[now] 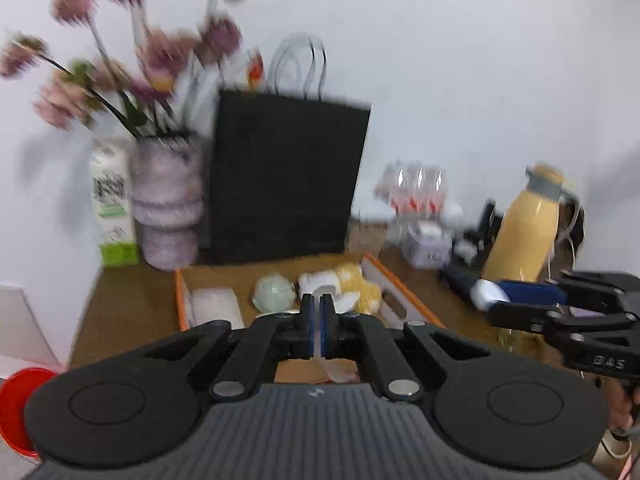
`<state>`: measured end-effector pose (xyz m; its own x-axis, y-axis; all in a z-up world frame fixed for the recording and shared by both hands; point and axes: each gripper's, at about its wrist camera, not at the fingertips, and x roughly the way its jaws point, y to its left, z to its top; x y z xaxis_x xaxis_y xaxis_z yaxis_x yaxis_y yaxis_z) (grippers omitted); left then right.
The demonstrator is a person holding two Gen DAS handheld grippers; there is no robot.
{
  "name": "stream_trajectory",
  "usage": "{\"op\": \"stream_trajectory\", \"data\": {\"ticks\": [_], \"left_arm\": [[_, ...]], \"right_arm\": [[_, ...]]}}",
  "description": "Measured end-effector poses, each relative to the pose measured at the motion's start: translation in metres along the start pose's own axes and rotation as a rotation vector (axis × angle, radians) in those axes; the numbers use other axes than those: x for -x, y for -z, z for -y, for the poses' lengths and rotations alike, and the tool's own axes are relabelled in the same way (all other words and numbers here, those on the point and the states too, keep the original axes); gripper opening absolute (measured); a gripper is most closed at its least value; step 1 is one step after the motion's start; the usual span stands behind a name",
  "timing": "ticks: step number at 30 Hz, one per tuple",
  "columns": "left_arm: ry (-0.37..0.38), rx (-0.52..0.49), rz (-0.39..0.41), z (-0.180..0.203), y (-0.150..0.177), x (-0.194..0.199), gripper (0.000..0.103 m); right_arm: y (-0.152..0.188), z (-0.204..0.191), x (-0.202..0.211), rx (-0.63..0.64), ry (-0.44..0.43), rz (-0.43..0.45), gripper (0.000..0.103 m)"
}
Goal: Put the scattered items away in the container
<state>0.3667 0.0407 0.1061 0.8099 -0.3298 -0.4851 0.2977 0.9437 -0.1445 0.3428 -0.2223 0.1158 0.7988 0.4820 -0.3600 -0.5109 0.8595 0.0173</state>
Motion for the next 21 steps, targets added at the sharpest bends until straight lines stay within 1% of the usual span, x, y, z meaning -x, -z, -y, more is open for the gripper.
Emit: {"op": "stream_trajectory", "data": {"ticks": [2,3,4,6,7,9,10,13,15,16,17,18,19,20,21], "left_arm": [[-0.049,-0.023,-0.081,-0.008,-0.006,-0.041,0.003],[-0.057,-0.030,-0.128,-0.013,-0.006,-0.062,0.003],[-0.076,-0.011,-0.181,-0.022,-0.005,-0.087,0.003],[-0.091,0.013,-0.267,-0.036,0.003,-0.127,0.003],[-0.094,0.030,-0.295,-0.043,0.008,-0.145,0.003],[-0.084,0.032,-0.329,-0.051,0.018,-0.170,0.003],[-0.094,0.040,-0.333,-0.054,0.023,-0.181,0.003],[-0.111,0.031,-0.352,-0.060,0.031,-0.199,0.004],[-0.109,-0.012,-0.376,-0.057,0.032,-0.205,0.008],[-0.112,-0.044,-0.381,-0.056,0.033,-0.207,0.012],[-0.115,-0.060,-0.383,-0.054,0.034,-0.205,0.023],[-0.124,-0.068,-0.380,-0.054,0.034,-0.204,0.035],[-0.139,-0.066,-0.369,-0.056,0.033,-0.201,0.039],[-0.136,-0.059,-0.363,-0.058,0.031,-0.201,0.042],[-0.129,-0.044,-0.359,-0.061,0.029,-0.201,0.042]], "right_arm": [[-0.009,0.008,-0.041,-0.030,-0.050,-0.063,0.027],[-0.012,0.014,-0.064,-0.061,-0.082,-0.102,0.027],[-0.013,0.019,-0.086,-0.093,-0.103,-0.140,0.027],[-0.009,0.032,-0.136,-0.158,-0.092,-0.231,0.027],[-0.003,0.039,-0.164,-0.183,-0.081,-0.290,0.027],[0.009,0.050,-0.209,-0.233,-0.044,-0.385,0.027],[0.016,0.053,-0.229,-0.238,-0.020,-0.428,0.027],[0.032,0.058,-0.269,-0.276,-0.011,-0.513,0.027],[0.040,0.061,-0.285,-0.313,-0.005,-0.537,0.028],[0.042,0.063,-0.291,-0.330,-0.003,-0.550,0.029],[0.044,0.063,-0.296,-0.339,-0.001,-0.564,0.029],[0.048,0.063,-0.300,-0.341,0.004,-0.572,0.033],[0.049,0.062,-0.303,-0.340,0.012,-0.576,0.034],[0.050,0.061,-0.302,-0.338,0.024,-0.578,0.037],[0.049,0.061,-0.300,-0.342,0.025,-0.574,0.042]]}}
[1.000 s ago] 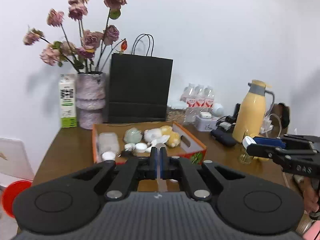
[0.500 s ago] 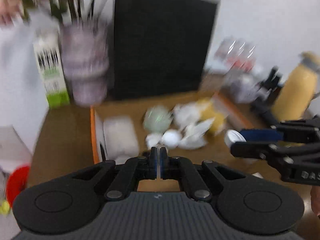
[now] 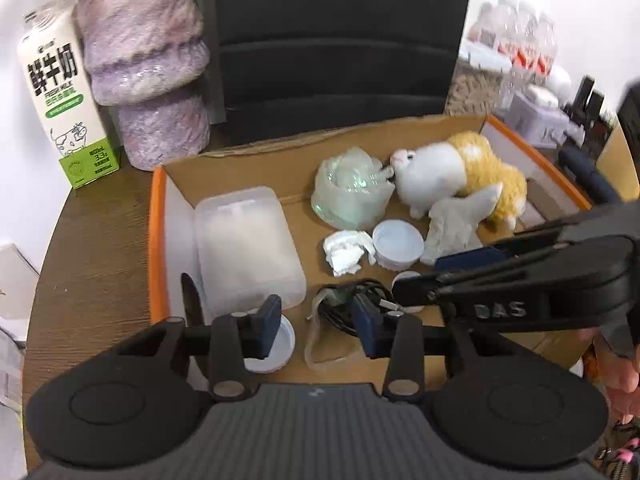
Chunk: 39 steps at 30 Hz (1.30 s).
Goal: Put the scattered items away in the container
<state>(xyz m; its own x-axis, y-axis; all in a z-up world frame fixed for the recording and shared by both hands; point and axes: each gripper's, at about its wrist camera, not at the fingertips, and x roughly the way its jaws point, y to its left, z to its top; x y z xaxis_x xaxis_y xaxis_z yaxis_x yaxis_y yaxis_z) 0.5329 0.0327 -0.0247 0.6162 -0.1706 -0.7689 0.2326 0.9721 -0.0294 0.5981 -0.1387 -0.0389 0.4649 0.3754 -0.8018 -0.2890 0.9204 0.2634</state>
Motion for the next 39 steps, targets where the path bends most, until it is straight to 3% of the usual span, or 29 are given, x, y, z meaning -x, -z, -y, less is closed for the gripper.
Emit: {"op": "stream_trajectory", "data": {"ticks": [3,6,16,18,23,26,30,34,39], "left_arm": [[0.006,0.037,0.017,-0.006,-0.004,0.010,0.045],[0.002,0.052,0.042,-0.005,-0.005,0.028,0.047],[-0.038,0.101,0.096,0.004,-0.001,0.101,0.062],[-0.043,0.127,0.120,0.006,0.008,0.121,0.072],[-0.042,0.084,0.217,0.032,0.047,0.169,0.083],[-0.017,0.111,0.267,0.042,0.077,0.195,0.087],[0.007,0.066,0.381,0.059,0.115,0.229,0.101],[-0.097,0.028,0.477,0.078,0.147,0.252,0.103],[-0.065,0.036,0.520,0.101,0.199,0.269,0.103]], "right_arm": [[0.001,0.004,0.015,-0.009,-0.027,0.039,0.051],[0.004,0.010,0.038,-0.009,-0.038,0.075,0.052],[0.033,0.030,0.119,0.022,0.031,0.150,0.056],[0.042,0.033,0.139,0.027,0.040,0.173,0.059],[0.078,0.022,0.181,0.093,0.039,0.230,0.061],[0.105,0.015,0.199,0.121,0.028,0.256,0.061],[0.143,0.006,0.223,0.148,-0.004,0.295,0.061],[0.183,-0.002,0.251,0.175,-0.013,0.345,0.063],[0.230,-0.010,0.281,0.192,0.035,0.405,0.068]]}}
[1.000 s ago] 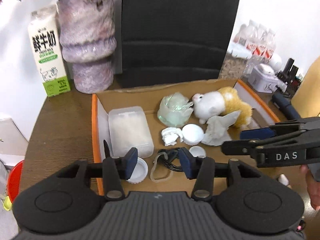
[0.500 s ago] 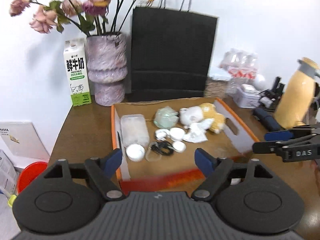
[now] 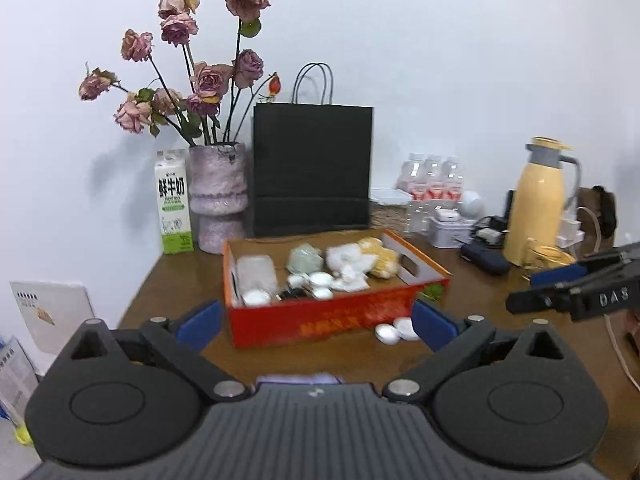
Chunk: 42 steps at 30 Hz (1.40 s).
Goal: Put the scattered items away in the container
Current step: 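Withdraw both tools from the box back toward the table, then grasp the red rose with the left tool while the right tool grasps the small beige box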
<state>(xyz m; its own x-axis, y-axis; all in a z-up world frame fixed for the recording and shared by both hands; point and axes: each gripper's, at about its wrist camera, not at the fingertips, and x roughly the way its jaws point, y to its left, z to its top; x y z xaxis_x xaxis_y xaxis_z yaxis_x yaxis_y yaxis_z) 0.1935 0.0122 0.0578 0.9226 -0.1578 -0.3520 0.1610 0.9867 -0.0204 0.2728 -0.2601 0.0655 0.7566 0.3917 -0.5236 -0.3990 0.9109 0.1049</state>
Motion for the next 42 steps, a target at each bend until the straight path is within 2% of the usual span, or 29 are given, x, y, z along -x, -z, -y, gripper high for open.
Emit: {"op": "stream_trajectory", "data": {"ticks": [6,10,14,17,20,24,29,31,34,36,39,42], "left_arm": [[-0.013,0.047,-0.019,0.016,0.065,0.047,0.103],[0.001,-0.027,-0.063,0.032,0.092,0.069,0.103],[0.048,-0.080,-0.064,0.048,0.094,0.075,0.103],[0.056,-0.069,-0.059,0.056,0.090,0.069,0.103],[0.085,-0.053,-0.089,0.062,0.092,0.058,0.103],[0.115,-0.052,-0.130,0.068,0.101,0.045,0.103],[0.098,-0.058,-0.165,0.065,0.108,0.025,0.103],[0.096,-0.054,-0.200,0.066,0.102,0.011,0.103],[0.130,-0.065,-0.189,0.068,0.090,-0.013,0.103],[0.163,-0.056,-0.203,0.070,0.084,-0.032,0.095],[0.198,-0.034,-0.256,0.075,0.078,-0.063,0.081],[0.210,-0.030,-0.276,0.080,0.077,-0.085,0.081]], "right_arm": [[0.052,-0.025,0.045,0.034,0.035,0.074,0.073],[0.089,-0.042,0.056,0.044,0.022,0.064,0.077],[0.114,-0.048,0.053,0.017,-0.020,0.019,0.080],[0.127,-0.046,0.055,-0.004,-0.007,0.018,0.080],[0.133,-0.040,0.056,-0.042,-0.010,0.029,0.080],[0.134,-0.026,0.053,-0.083,0.034,0.042,0.078],[0.124,-0.002,0.042,-0.138,0.104,0.043,0.076],[0.120,0.009,0.038,-0.154,0.099,0.071,0.075],[0.112,0.026,0.021,-0.179,0.085,0.079,0.066],[0.105,0.037,0.004,-0.190,0.072,0.063,0.057],[0.093,0.052,-0.020,-0.201,0.071,0.054,0.049],[0.079,0.066,-0.050,-0.196,0.099,0.030,0.048]]}}
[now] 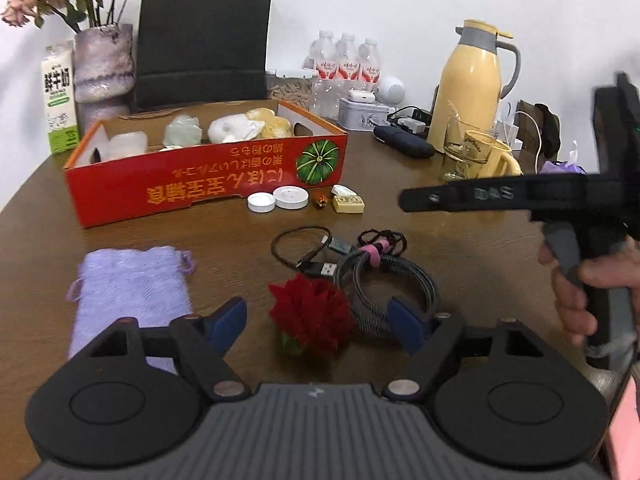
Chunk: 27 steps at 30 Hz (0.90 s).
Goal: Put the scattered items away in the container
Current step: 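Grasp the red rose with the left tool while the right tool grasps the small beige box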
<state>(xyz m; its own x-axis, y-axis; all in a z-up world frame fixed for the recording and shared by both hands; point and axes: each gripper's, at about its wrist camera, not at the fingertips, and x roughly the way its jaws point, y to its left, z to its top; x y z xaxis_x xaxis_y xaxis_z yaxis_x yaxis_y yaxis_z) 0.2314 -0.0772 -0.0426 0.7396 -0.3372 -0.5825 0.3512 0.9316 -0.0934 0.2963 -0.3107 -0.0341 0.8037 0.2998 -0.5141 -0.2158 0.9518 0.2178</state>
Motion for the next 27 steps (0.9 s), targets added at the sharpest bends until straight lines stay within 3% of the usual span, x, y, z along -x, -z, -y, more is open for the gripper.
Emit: {"op": "stream_trajectory", "data": {"ticks": [2,4,5,6,11,15,18,21,24,27], "left_arm": [[0.007,0.003,-0.012,-0.001,-0.003,-0.011,0.079],[0.009,0.002,-0.033,-0.002,-0.002,-0.020,0.064],[0.010,0.006,-0.050,-0.004,-0.002,-0.024,0.049],[0.018,0.017,-0.065,-0.005,-0.001,-0.028,0.041],[0.030,0.046,-0.049,-0.014,0.000,-0.016,0.037],[0.040,0.082,-0.023,-0.018,-0.001,0.001,0.037],[0.051,0.137,-0.007,-0.024,-0.002,0.012,0.036],[0.072,0.210,0.023,-0.031,-0.005,0.028,0.036],[0.142,0.314,0.045,-0.042,-0.003,0.049,0.036],[0.087,0.271,0.075,-0.037,0.002,0.070,0.036]], "right_arm": [[-0.008,0.004,-0.019,0.017,0.007,-0.017,0.048],[-0.015,0.006,-0.040,0.036,0.010,-0.033,0.048],[-0.019,0.007,-0.053,0.047,0.007,-0.049,0.048],[-0.022,0.007,-0.063,0.047,0.013,-0.063,0.048],[-0.027,0.005,-0.100,0.035,0.009,-0.122,0.046],[-0.023,0.000,-0.110,0.047,0.038,-0.119,0.031],[-0.023,-0.003,-0.110,0.057,0.050,-0.119,0.030],[-0.020,-0.014,-0.095,0.115,0.075,-0.093,0.030],[-0.016,-0.018,-0.065,0.090,0.062,-0.051,0.030],[-0.006,-0.022,-0.020,0.044,0.024,-0.009,0.030]]}}
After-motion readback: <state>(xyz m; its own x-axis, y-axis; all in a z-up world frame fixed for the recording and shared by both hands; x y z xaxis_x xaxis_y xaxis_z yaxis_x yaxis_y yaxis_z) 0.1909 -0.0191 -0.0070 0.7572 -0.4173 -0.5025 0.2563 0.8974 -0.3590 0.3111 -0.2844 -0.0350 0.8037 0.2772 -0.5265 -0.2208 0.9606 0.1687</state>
